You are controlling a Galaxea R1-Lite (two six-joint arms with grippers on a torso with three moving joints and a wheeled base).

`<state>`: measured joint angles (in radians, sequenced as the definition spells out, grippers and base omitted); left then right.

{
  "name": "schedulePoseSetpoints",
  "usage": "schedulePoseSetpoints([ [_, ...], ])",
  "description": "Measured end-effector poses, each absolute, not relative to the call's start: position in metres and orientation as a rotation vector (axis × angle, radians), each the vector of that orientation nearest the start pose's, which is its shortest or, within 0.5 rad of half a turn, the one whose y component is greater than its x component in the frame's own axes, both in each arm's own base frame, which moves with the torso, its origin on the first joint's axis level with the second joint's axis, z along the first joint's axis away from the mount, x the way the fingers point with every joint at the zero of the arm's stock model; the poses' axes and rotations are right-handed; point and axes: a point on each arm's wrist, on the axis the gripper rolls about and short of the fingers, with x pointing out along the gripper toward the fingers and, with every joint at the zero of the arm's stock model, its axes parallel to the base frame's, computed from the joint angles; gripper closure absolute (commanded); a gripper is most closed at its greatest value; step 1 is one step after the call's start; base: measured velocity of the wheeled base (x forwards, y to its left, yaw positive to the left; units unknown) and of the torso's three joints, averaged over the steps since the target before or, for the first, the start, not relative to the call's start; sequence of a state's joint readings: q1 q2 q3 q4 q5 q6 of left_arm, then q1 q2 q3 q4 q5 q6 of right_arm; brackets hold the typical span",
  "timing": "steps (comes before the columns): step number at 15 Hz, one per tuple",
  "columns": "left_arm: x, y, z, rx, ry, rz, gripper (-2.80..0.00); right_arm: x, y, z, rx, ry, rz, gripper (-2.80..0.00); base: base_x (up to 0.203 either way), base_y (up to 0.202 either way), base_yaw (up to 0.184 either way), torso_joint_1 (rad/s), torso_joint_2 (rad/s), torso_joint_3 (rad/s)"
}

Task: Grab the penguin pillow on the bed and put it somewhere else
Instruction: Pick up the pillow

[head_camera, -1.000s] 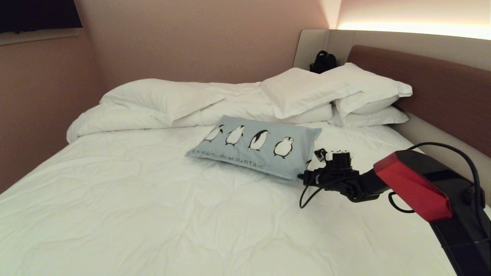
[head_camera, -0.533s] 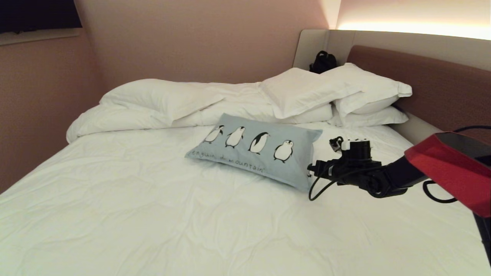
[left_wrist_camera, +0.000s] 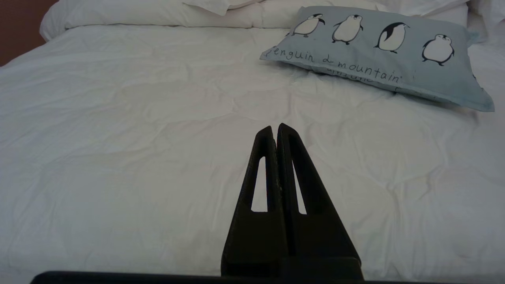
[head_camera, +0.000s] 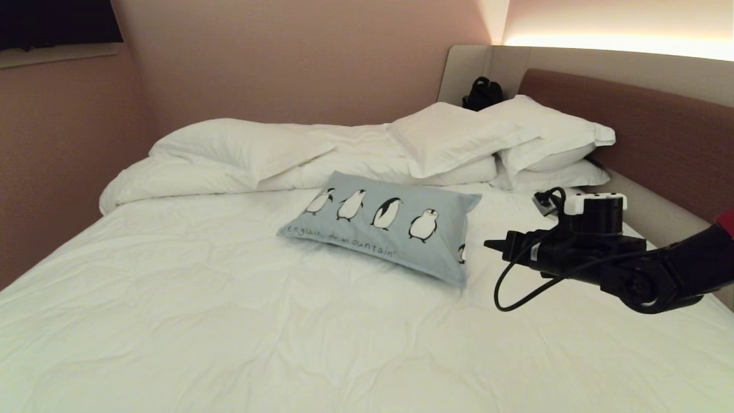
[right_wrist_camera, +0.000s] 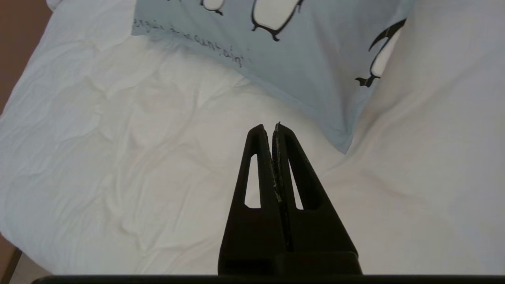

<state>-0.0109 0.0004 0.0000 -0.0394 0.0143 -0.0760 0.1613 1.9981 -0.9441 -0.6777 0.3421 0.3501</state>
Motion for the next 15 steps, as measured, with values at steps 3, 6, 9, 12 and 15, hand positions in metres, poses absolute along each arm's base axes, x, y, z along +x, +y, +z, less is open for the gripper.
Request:
schedulePoseSetpoints([
  [3,-0.023,0.001,0.080,-0.076,-0.039,0.002,0.00,0.384,0.065,0.105,0.373,0.480,0.400,0.00,0.000,0.000,0.000,0.000,0.00,0.000],
  [6,-0.023,0.001,0.080,-0.076,-0.039,0.003,0.00,0.413,0.064,0.087,0.372,0.477,0.376,-2.80,0.000,0.000,0.000,0.000,0.00,0.000],
  [9,-0.023,0.001,0.080,-0.076,-0.039,0.002,0.00,0.445,0.063,0.070,0.373,0.474,0.364,-2.80,0.000,0.000,0.000,0.000,0.00,0.000],
  [12,-0.023,0.001,0.080,-0.076,-0.039,0.001,0.00,0.469,0.066,0.052,0.373,0.483,0.361,-2.80,0.000,0.000,0.000,0.000,0.00,0.000],
  [15,-0.023,0.001,0.079,-0.076,-0.039,0.002,0.00,0.487,0.067,0.035,0.366,0.492,0.355,-2.80,0.000,0.000,0.000,0.000,0.00,0.000],
])
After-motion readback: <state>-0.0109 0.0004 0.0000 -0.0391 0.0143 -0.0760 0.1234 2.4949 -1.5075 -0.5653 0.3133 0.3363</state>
